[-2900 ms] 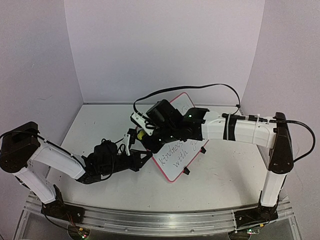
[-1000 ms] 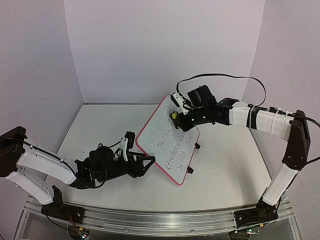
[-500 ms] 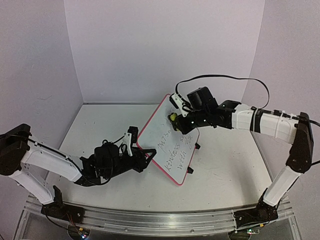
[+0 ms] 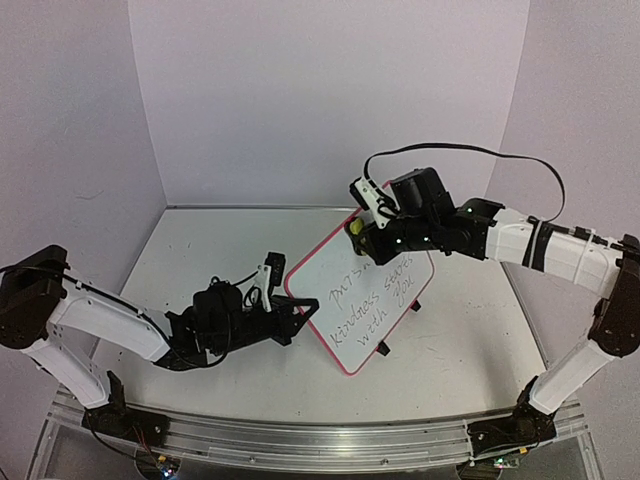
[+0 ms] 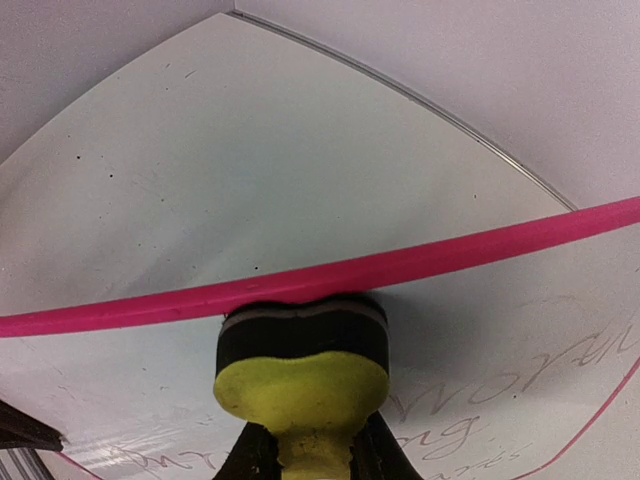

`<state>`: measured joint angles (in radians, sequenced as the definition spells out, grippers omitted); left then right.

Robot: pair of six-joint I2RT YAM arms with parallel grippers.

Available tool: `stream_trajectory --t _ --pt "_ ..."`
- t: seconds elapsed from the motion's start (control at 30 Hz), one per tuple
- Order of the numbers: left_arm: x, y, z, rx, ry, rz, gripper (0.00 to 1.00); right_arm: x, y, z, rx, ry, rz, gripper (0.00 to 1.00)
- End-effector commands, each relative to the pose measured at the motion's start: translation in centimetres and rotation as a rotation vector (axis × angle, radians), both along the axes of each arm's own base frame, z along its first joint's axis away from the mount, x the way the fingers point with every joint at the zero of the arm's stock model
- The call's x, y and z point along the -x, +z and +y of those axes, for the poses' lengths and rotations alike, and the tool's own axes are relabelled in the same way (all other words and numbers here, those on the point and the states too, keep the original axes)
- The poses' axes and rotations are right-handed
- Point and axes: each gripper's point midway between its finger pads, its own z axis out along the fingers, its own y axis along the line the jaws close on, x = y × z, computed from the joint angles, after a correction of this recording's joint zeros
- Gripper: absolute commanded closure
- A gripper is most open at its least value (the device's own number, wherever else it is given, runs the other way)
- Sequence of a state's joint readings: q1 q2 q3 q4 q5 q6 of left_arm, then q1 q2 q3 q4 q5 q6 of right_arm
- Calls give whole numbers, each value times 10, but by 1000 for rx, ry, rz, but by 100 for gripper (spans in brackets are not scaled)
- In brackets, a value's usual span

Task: Erase the whiteboard
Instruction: Erase the whiteboard at the center of the board.

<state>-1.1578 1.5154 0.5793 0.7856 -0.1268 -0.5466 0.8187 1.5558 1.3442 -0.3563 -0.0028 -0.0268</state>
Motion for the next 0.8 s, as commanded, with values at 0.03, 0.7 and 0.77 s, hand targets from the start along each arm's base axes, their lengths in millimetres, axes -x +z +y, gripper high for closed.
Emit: stream_trajectory --t 0.03,0.7,0.77 --pt "10 2 -21 -55 -104 6 100 9 22 -8 -7 1 -57 100" --pt "-13 1 11 -76 250 80 100 16 27 -23 5 -32 -81 100" --pt "-7 0 11 -91 273 30 100 15 25 -24 4 -34 -79 100"
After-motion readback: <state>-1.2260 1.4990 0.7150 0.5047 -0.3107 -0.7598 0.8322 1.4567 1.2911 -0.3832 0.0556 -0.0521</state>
